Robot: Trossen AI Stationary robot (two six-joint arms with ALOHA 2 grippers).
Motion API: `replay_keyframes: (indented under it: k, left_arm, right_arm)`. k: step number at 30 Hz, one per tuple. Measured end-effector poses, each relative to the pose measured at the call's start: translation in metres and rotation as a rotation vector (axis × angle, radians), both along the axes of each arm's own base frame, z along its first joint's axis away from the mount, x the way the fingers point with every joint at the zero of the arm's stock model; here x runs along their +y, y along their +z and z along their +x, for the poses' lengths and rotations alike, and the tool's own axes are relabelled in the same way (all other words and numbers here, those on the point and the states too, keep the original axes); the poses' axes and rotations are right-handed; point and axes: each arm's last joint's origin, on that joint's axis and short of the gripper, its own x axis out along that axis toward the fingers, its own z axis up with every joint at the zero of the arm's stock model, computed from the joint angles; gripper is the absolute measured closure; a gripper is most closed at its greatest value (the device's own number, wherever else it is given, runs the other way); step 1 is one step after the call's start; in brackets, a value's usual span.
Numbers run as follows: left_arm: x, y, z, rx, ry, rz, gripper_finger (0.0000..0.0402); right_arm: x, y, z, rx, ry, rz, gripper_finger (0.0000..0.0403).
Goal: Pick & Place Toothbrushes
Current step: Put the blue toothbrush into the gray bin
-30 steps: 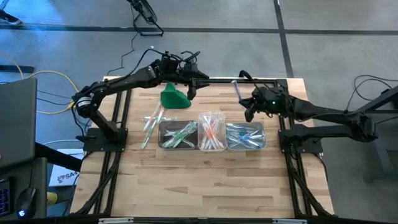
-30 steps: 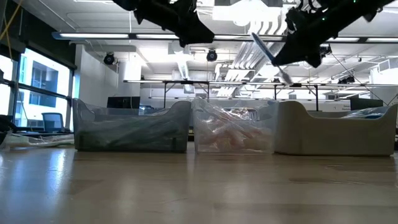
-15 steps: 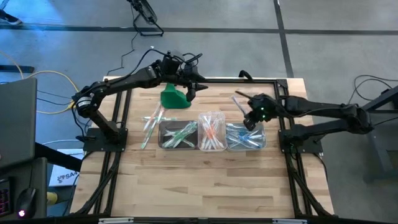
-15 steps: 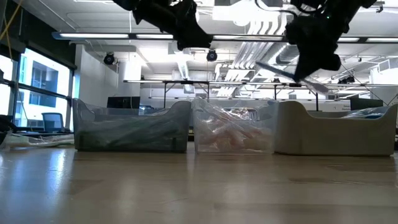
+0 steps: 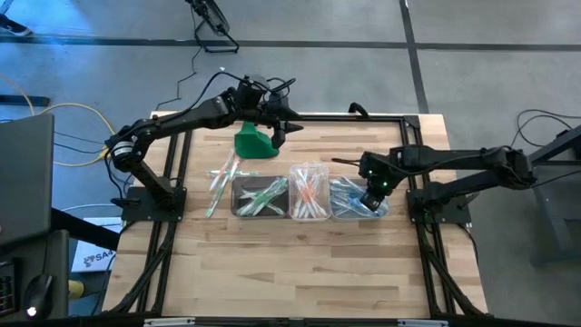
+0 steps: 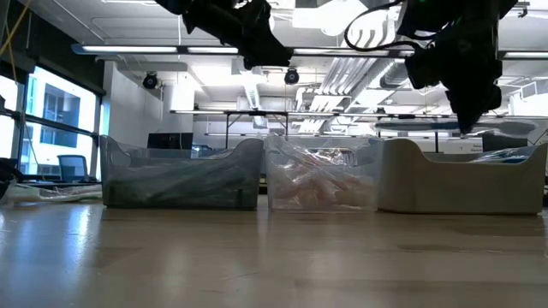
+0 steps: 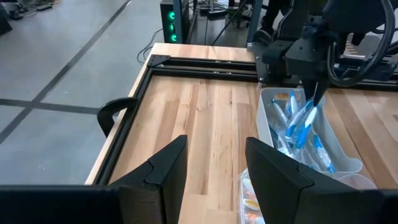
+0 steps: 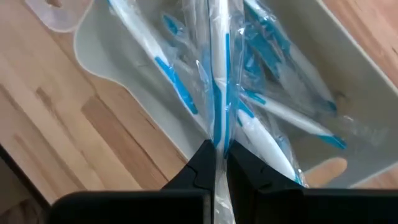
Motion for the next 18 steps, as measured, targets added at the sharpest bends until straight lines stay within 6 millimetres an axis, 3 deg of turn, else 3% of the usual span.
replay_keyframes:
  k: [13,18]
  left_arm:
    - [-0.0007,-0.0035,-0.0013,0.035,0.0,-0.019,0.0242]
    - [-0.001,-0.0053,-0.0019,0.053,0.0,-0.028,0.0242]
  right_arm:
    - [0.0015,0.0009,0.0036,-0.059,0.13,-0.029,0.039]
    - [0.0039,0.0005,0.0039,-0.048,0.14,-0.089,0.0346]
